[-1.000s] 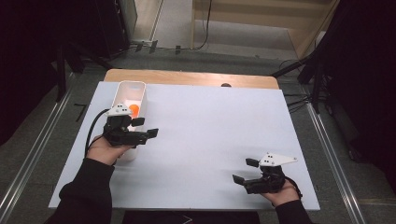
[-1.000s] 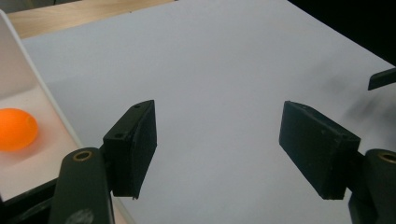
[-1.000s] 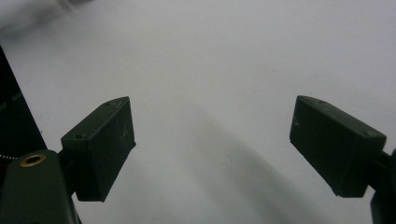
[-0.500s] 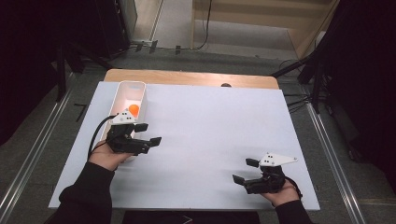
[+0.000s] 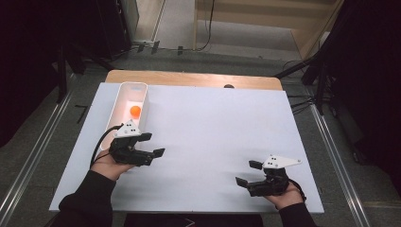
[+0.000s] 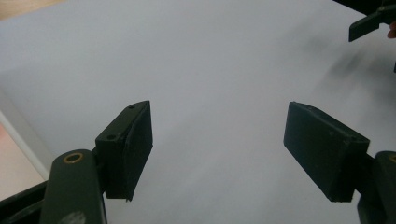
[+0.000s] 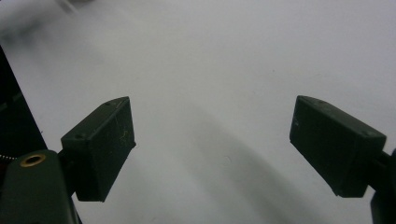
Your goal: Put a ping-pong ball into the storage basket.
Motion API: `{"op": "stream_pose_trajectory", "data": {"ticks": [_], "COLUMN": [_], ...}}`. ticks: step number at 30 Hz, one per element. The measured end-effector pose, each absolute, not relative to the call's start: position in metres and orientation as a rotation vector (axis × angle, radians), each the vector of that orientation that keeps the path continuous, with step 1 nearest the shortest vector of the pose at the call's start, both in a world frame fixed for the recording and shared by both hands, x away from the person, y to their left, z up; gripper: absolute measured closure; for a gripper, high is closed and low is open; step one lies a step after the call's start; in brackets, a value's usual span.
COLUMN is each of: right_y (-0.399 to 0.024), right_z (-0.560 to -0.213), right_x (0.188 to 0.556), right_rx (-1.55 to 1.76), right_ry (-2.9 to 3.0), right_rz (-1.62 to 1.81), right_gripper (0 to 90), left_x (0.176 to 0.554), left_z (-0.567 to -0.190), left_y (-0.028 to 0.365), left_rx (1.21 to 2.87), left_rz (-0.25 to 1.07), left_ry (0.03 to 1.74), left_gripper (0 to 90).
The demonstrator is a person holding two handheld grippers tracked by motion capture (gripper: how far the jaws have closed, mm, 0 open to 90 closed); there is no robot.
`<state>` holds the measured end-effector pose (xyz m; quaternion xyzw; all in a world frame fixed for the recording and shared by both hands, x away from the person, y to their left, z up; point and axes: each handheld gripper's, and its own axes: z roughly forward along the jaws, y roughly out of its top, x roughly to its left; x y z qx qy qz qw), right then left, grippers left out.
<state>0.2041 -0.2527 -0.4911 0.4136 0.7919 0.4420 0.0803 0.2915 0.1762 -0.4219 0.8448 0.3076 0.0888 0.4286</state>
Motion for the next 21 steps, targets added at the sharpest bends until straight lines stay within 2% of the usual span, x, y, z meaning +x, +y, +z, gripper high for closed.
{"op": "stream_pose_trajectory", "data": {"ticks": [21], "right_y": [-0.252], "right_z": [-0.491], "right_x": [0.204], "right_rx": [1.239], "right_ry": [2.368], "right_rz": [1.318], "right_gripper": [12.5], "left_x": [0.273], "left_z": [-0.441], "left_y": [0.174], "left_rx": [2.163], "left_rz": [0.208], "left_ry": [0.688], "left_gripper": [24.3]}}
